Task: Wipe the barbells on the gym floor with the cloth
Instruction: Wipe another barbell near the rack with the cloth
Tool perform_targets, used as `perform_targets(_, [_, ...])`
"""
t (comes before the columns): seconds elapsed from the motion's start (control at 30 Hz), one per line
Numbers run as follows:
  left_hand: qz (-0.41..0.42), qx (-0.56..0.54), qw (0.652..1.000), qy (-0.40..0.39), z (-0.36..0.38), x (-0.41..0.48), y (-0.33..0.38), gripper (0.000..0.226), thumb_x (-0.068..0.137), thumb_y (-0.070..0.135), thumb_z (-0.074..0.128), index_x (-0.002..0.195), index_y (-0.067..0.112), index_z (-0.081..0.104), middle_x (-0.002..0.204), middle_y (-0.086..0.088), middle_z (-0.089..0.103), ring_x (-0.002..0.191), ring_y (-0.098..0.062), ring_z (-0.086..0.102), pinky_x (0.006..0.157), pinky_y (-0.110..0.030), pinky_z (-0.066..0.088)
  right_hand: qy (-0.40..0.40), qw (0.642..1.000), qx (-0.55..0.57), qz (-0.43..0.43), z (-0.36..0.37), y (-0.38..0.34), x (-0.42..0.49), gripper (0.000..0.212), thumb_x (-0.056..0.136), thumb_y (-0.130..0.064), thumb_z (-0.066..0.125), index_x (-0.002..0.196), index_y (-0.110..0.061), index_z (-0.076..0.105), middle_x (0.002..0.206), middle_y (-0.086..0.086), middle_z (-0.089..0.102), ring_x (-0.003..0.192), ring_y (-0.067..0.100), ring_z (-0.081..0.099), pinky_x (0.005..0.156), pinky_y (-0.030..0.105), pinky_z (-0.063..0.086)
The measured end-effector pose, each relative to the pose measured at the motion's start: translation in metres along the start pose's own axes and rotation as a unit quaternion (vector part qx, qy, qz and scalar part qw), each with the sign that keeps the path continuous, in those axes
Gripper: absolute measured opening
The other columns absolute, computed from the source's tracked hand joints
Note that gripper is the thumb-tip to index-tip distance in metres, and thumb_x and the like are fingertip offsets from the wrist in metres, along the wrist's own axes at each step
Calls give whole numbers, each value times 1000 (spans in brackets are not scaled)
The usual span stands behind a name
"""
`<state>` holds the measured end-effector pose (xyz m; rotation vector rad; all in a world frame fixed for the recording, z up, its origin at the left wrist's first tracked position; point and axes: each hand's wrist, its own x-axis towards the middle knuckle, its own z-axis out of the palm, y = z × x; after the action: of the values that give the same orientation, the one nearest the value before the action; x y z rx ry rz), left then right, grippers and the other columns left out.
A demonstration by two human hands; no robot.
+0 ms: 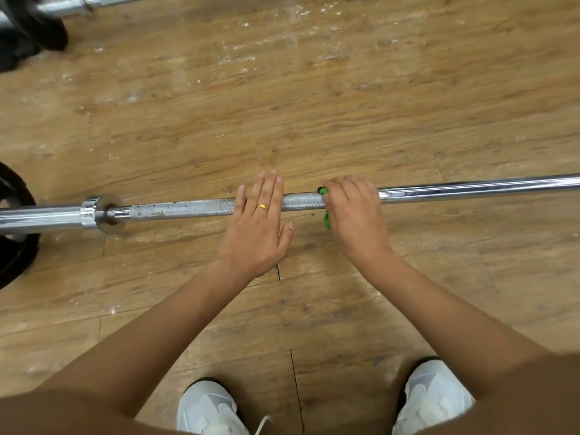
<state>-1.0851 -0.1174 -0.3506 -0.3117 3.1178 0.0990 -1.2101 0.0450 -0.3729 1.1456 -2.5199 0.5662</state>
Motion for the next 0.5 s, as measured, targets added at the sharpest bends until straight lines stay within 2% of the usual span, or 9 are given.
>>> perform_targets(0.1, [9,-1,1000,-2,0,0,-1,74,102,46,27,160,5,8,169,-10,4,156,-24,-4,124,-43,-8,-20,999,-21,-45,-11,19,-1,36,103,-37,45,119,-11,66,112,5,69,103,30,61,92,40,41])
perform_targets(0.23, [11,7,1000,2,1,-2,-3,74,102,45,28,160,4,9,169,-11,5,156,-24,-3,125,-44,-6,-83,993,-22,-78,-22,30,-2,51,100,-50,46,130,-11,57,125,6,62,112,28,56,102,40,38])
perform_targets(0.33, [10,3,1000,-1,1,-2,-3,74,101,45,29,160,5,9,169,-11,6,156,-24,-2,124,-44,-6,-81,991,-44,-94,-22,33,-3,50,97,-48,47,129,-11,57,129,6,60,116,28,56,107,42,36])
perform_targets(0.43, [11,1,1000,-6,-1,0,-4,74,101,45,29,160,5,10,169,-11,6,156,-24,-2,124,-44,-5,-69,991,-41,-110,-21,40,-3,46,99,-44,43,127,-12,60,127,4,63,118,25,57,115,41,27])
perform_targets(0.5, [13,2,1000,-10,-1,-1,-4,74,101,46,28,160,5,9,169,-10,6,156,-24,-2,124,-44,-6,-46,995,-28,-90,-21,46,-5,41,102,-39,43,123,-11,63,122,4,66,116,25,60,118,40,23])
